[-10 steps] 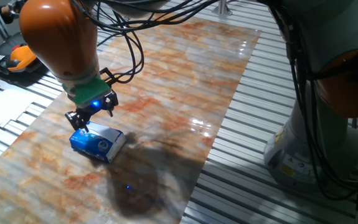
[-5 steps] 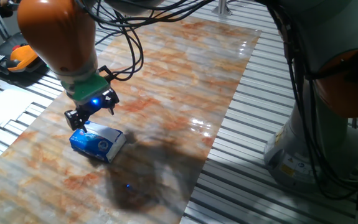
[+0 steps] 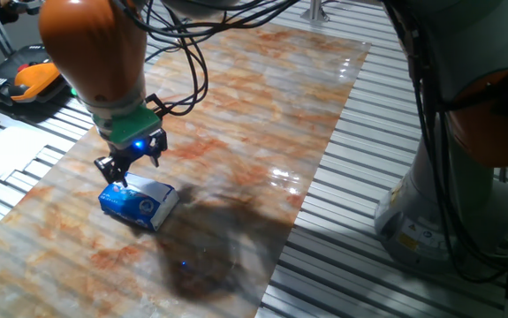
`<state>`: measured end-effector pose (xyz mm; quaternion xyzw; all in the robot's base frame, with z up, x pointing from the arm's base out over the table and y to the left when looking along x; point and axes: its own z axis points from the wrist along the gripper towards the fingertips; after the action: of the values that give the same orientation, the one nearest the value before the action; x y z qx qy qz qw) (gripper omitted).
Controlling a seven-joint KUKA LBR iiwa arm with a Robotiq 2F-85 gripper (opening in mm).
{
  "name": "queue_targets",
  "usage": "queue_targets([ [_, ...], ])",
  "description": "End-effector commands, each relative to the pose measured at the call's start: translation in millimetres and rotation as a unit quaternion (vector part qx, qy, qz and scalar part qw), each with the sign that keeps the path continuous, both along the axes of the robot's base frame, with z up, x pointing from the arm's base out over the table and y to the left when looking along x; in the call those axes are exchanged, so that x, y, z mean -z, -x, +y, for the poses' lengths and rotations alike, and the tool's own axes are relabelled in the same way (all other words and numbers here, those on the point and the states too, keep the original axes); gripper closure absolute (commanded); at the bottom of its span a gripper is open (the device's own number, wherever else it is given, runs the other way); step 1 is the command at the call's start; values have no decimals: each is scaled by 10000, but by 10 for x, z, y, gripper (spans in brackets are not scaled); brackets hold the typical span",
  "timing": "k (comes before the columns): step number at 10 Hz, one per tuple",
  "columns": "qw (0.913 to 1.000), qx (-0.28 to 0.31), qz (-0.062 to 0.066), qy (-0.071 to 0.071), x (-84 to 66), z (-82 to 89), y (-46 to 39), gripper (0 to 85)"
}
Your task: Pull out a napkin
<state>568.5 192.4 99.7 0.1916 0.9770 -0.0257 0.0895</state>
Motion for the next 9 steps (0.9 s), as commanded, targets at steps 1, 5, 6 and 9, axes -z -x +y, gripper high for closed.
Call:
queue_targets([
  [1, 10000, 9, 13, -5, 0, -1, -1, 0],
  [5, 9999, 61, 122, 31, 1, -2, -2, 0],
  [6, 9999, 73, 135, 9, 6, -1, -5, 0],
  [9, 9998, 110, 175, -16, 46, 5, -26, 0],
])
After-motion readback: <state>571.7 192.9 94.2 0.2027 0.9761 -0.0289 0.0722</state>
